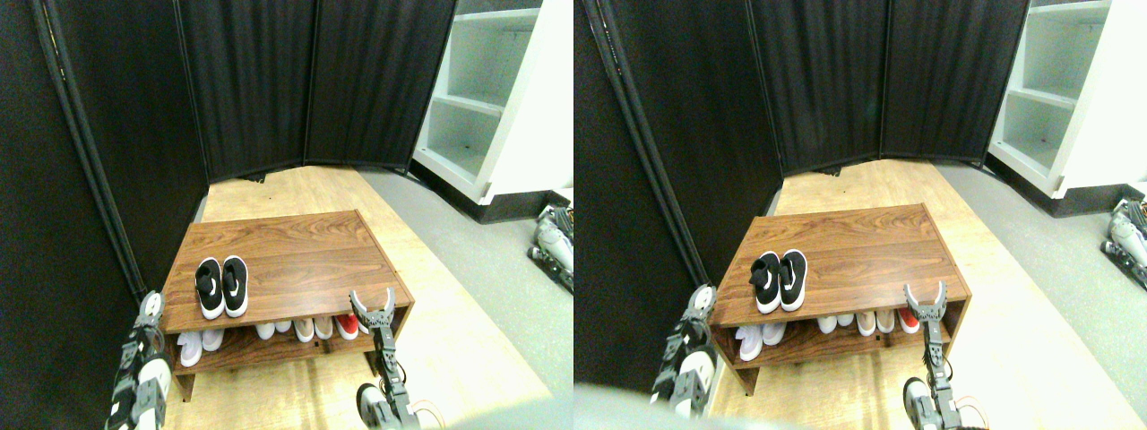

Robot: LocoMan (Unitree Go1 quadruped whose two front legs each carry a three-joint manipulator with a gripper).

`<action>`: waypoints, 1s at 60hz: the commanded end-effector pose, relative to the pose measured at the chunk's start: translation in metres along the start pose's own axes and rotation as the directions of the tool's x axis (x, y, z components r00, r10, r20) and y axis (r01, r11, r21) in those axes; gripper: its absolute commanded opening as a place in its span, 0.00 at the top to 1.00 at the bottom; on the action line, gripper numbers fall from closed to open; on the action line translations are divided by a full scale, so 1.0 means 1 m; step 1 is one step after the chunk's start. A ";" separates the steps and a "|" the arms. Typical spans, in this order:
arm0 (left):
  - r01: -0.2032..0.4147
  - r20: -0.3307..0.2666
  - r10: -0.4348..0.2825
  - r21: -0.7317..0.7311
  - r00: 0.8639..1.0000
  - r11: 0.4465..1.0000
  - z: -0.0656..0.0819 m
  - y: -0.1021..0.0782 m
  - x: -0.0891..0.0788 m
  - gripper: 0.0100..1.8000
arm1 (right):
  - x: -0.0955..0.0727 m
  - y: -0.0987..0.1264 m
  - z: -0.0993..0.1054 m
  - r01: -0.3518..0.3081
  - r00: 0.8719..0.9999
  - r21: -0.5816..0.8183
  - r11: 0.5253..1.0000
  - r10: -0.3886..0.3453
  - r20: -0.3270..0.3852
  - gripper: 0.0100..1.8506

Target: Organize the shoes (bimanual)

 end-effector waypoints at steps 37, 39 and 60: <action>-0.091 -0.045 0.085 -0.169 0.995 0.981 -0.043 0.004 -0.082 1.00 | -0.004 0.012 -0.002 -0.051 0.998 0.068 0.996 0.054 -0.031 0.63; -0.092 -0.050 0.084 -0.185 0.995 0.978 -0.043 0.004 -0.081 1.00 | -0.004 0.012 -0.002 -0.054 0.998 0.056 0.997 0.056 -0.032 0.63; -0.073 -0.076 0.060 -0.178 0.995 0.981 -0.035 0.005 -0.080 1.00 | -0.009 0.013 -0.003 -0.038 0.999 0.066 0.997 0.040 -0.029 0.65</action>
